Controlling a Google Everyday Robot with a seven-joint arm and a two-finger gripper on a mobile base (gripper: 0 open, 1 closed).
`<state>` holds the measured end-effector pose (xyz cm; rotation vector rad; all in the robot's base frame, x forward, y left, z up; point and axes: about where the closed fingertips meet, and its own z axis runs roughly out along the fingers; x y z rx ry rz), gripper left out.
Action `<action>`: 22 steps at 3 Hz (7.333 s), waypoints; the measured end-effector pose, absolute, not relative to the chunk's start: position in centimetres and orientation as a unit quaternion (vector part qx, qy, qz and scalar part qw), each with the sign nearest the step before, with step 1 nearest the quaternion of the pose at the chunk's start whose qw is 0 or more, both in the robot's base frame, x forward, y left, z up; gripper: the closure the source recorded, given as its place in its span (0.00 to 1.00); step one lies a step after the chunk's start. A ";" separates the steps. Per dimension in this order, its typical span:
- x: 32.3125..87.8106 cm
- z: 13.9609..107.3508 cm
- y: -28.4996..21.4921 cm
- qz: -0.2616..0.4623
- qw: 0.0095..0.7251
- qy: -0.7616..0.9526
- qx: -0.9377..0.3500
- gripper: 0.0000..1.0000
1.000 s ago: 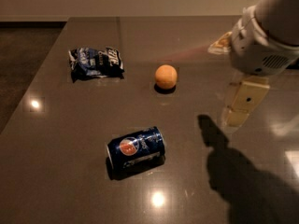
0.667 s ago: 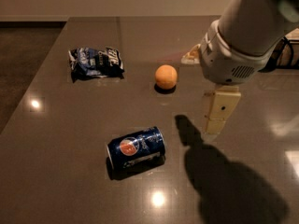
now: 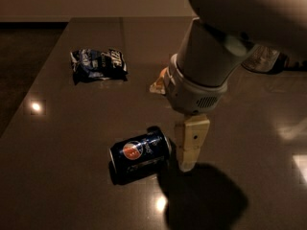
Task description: Place pepsi can upright
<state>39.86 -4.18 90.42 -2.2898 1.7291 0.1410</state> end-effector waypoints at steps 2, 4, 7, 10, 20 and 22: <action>37.6 87.2 0.0 0.050 0.129 0.561 -0.816 0.00; 37.7 85.7 3.0 0.048 0.114 0.561 -0.818 0.00; 38.5 84.8 2.6 0.060 0.057 0.646 -0.759 0.64; 43.2 92.7 -1.2 0.228 0.197 0.683 -0.666 1.00; 45.5 89.5 -6.0 0.365 0.595 0.590 -0.406 0.13; 45.4 89.6 -5.8 0.365 0.595 0.589 -0.408 0.00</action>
Offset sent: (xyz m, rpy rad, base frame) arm -0.0290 0.0643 -0.0548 -0.0178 0.0053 0.1181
